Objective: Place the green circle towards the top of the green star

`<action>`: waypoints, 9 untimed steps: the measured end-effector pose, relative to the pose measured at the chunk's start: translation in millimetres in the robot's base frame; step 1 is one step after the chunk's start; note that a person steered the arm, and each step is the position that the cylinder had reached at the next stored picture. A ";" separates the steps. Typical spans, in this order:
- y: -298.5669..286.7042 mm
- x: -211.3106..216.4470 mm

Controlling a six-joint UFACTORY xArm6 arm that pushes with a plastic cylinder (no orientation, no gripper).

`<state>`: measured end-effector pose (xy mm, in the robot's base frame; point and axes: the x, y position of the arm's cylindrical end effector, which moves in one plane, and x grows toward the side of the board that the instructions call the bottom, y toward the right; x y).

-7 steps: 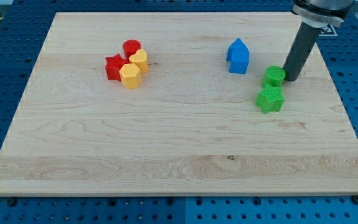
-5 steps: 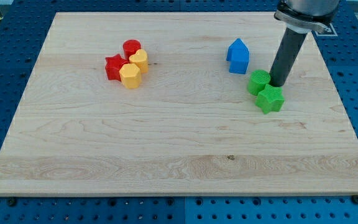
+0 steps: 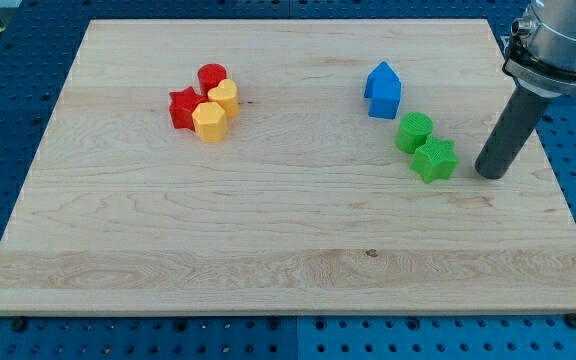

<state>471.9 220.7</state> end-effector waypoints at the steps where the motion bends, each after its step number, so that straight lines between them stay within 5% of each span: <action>1: -18.1 0.0; 7: -43.7 13.3; 9: 0.0 8.9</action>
